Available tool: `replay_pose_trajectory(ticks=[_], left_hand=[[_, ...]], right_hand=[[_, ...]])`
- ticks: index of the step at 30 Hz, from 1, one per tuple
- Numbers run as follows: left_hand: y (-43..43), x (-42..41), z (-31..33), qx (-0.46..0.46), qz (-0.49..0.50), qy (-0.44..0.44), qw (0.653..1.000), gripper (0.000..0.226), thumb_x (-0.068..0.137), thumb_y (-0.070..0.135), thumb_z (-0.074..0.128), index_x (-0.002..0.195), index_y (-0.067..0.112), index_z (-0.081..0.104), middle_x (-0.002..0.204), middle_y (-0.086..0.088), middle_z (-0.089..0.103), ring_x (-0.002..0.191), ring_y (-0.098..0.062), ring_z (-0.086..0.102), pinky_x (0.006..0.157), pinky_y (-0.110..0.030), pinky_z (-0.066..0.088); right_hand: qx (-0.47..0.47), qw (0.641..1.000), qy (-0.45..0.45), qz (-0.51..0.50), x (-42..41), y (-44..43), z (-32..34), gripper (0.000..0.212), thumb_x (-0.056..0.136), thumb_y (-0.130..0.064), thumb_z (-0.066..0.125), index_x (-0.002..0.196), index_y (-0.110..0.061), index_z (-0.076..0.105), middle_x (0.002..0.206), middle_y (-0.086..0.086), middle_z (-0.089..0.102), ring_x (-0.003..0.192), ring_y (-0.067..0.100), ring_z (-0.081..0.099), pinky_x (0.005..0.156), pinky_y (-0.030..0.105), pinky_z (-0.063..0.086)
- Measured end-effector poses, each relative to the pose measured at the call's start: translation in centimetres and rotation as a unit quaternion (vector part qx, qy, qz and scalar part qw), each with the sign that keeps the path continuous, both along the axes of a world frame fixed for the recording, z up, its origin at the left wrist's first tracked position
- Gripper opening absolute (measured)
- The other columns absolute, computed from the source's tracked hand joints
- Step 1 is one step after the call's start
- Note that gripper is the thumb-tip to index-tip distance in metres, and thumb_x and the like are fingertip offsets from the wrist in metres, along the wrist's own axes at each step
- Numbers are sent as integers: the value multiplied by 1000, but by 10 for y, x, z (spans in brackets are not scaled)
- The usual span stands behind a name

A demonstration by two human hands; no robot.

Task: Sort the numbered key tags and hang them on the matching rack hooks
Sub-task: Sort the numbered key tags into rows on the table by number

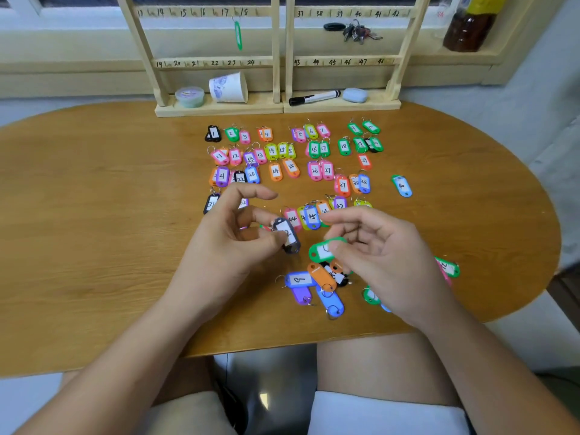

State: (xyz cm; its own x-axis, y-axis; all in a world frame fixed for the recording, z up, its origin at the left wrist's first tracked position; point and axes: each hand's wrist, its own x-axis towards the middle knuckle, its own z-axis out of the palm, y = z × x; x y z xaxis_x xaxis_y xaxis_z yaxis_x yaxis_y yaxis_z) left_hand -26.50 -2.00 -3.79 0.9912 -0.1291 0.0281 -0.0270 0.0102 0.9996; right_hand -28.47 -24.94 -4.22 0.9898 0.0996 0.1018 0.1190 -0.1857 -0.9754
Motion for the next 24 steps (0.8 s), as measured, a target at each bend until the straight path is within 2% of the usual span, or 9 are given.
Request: replay_pose_trajectory(ticks=[2, 4, 7, 10, 13, 15, 20, 22, 24], left_hand=[[-1, 1, 1, -5, -6, 3, 1000, 43, 90, -9, 75, 121, 21, 66, 84, -3, 68, 75, -20, 63, 72, -40, 47], [-3, 0, 2, -6, -19, 3, 1000, 39, 90, -9, 75, 120, 15, 68, 81, -2, 70, 76, -14, 67, 71, -28, 52], [-5, -1, 5, 2, -35, 1, 999, 36, 89, -7, 77, 120, 12, 69, 82, -8, 75, 80, -16, 73, 74, -22, 57], [-7, -1, 10, 6, -41, 8, 999, 36, 88, -2, 79, 120, 13, 70, 88, -13, 78, 83, -23, 75, 81, -32, 58], [-8, -2, 15, 8, -41, 11, 999, 37, 88, 2, 81, 120, 16, 71, 91, -19, 79, 91, -45, 74, 89, -54, 57], [-9, -1, 17, 7, -44, 14, 999, 38, 87, 3, 82, 120, 18, 71, 90, -19, 79, 94, -51, 71, 92, -61, 55], [-11, 3, 16, 19, -38, 22, 999, 37, 87, 4, 82, 117, 22, 73, 84, -14, 79, 81, -27, 69, 81, -36, 52], [-11, 5, 14, 14, -20, 25, 999, 35, 87, 4, 82, 116, 21, 73, 84, -13, 79, 81, -23, 71, 81, -32, 53], [-10, 7, 12, 6, 3, 27, 1000, 34, 87, 4, 83, 115, 20, 73, 85, -15, 79, 82, -21, 73, 83, -33, 54]], right_hand=[[21, 1000, 9, 9, 3, -1, 4, 41, 88, 11, 76, 120, -15, 72, 96, 5, 78, 87, 15, 71, 79, 25, 57], [31, 999, 18, 12, 6, -1, 7, 42, 85, 5, 83, 120, -15, 71, 98, 5, 80, 90, 18, 75, 80, 28, 60], [32, 999, 32, 12, 10, -1, 13, 43, 82, -3, 87, 120, -18, 71, 100, 4, 82, 90, 21, 77, 79, 33, 61], [43, 998, 39, 12, 17, 1, 19, 46, 81, -6, 88, 119, -19, 68, 99, 6, 82, 86, 23, 77, 74, 34, 60], [76, 996, 37, 4, 24, 6, 24, 45, 81, -5, 87, 119, -12, 65, 96, 10, 81, 73, 18, 73, 67, 28, 59], [102, 994, 32, -11, 28, 10, 24, 40, 81, -5, 87, 114, -7, 65, 93, 11, 81, 71, 19, 73, 68, 29, 60], [94, 995, -5, -46, 30, 16, 18, 16, 90, -8, 82, 96, -3, 67, 90, 13, 79, 78, 26, 79, 73, 35, 63], [70, 996, -17, -55, 28, 17, 17, 12, 95, -13, 79, 97, -5, 70, 87, 11, 77, 81, 25, 79, 72, 35, 63], [40, 997, -20, -58, 23, 18, 17, 14, 95, -20, 79, 95, -9, 71, 83, 9, 75, 75, 22, 75, 63, 29, 58]])
